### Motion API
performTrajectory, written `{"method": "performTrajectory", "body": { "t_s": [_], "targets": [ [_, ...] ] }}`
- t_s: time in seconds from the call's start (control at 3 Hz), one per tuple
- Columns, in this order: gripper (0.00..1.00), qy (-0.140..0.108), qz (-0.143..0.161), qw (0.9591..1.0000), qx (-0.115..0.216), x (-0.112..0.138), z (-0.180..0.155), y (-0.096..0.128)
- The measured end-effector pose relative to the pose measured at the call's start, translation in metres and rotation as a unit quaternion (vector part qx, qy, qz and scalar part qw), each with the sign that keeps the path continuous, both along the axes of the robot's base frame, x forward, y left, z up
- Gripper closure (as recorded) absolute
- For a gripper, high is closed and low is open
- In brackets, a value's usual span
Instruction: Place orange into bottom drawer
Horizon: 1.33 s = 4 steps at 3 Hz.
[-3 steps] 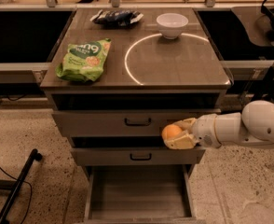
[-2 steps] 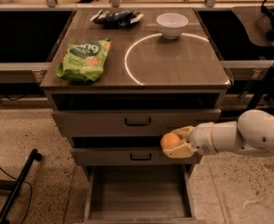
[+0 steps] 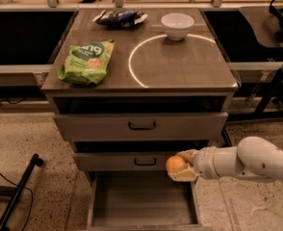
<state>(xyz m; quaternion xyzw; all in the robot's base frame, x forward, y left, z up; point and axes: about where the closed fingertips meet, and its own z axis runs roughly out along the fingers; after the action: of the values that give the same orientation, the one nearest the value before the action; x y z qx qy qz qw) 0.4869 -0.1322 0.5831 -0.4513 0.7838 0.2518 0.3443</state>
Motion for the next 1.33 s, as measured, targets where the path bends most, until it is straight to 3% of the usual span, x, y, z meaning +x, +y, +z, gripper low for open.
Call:
{"method": "performTrajectory", "body": {
  "t_s": [0.33,0.67,1.33],
  "targets": [
    [1.00,0.007,-0.009,0.9999,-0.008,-0.008,-0.038,0.000],
    [1.00,0.007,-0.009,0.9999,-0.008,-0.008,-0.038,0.000],
    [1.00,0.005,0.039,0.9990,-0.020,-0.008,-0.113,0.048]
  ]
}}
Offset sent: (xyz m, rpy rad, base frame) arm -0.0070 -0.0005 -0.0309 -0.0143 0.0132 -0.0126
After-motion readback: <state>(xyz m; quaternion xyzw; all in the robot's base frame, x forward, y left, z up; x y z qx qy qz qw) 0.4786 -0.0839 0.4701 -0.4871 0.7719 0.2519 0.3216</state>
